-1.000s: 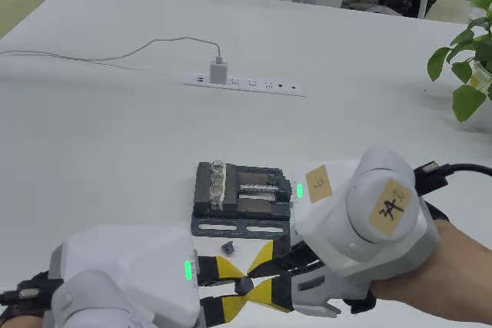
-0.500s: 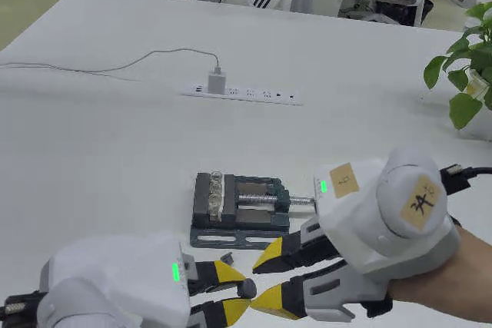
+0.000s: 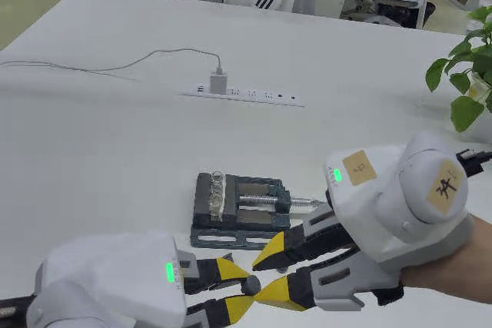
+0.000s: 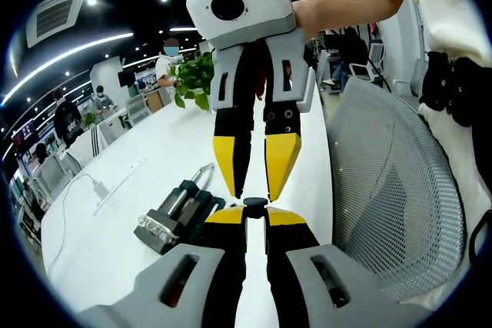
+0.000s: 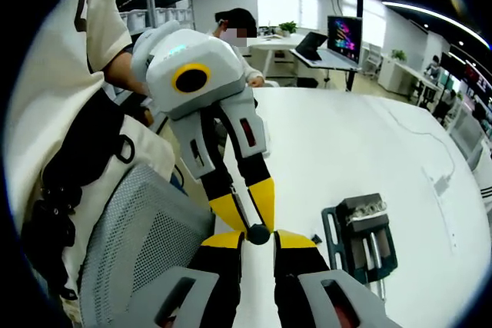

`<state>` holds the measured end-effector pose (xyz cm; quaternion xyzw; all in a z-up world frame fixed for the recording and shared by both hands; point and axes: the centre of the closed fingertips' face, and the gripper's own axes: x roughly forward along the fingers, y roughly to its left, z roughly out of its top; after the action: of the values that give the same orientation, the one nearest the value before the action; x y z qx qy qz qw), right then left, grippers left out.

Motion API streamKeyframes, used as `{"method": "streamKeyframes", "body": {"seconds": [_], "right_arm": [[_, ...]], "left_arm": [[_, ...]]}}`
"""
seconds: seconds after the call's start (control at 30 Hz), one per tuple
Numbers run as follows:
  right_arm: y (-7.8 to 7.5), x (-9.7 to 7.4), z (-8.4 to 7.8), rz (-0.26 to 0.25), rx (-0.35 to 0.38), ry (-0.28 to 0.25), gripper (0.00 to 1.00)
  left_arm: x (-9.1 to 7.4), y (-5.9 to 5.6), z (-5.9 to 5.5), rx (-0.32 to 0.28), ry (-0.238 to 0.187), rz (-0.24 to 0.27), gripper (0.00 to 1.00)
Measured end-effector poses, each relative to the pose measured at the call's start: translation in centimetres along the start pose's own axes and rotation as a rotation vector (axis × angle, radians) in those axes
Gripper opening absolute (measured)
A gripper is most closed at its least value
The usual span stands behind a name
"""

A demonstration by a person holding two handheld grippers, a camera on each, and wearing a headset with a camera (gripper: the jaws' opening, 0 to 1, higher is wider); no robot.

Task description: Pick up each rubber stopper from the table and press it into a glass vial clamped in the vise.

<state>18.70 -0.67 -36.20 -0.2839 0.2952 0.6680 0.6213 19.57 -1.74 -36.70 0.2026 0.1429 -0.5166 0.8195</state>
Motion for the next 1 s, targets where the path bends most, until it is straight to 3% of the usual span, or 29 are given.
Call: {"method": "streamKeyframes", "body": {"seconds": [0.3, 0.8, 1.0], "right_arm": [[0.30, 0.18, -0.21, 0.012, -0.009, 0.008, 0.11], [0.23, 0.05, -0.24, -0.017, -0.033, 0.024, 0.09], [0.28, 0.16, -0.28, -0.012, -0.038, 0.028, 0.08]], "left_arm": [[-0.10, 0.04, 0.17, -0.011, -0.011, 0.006, 0.04], [-0.05, -0.03, 0.40, -0.061, -0.026, 0.010, 0.04], [-0.11, -0.19, 0.23, -0.052, -0.030, 0.011, 0.04]]}}
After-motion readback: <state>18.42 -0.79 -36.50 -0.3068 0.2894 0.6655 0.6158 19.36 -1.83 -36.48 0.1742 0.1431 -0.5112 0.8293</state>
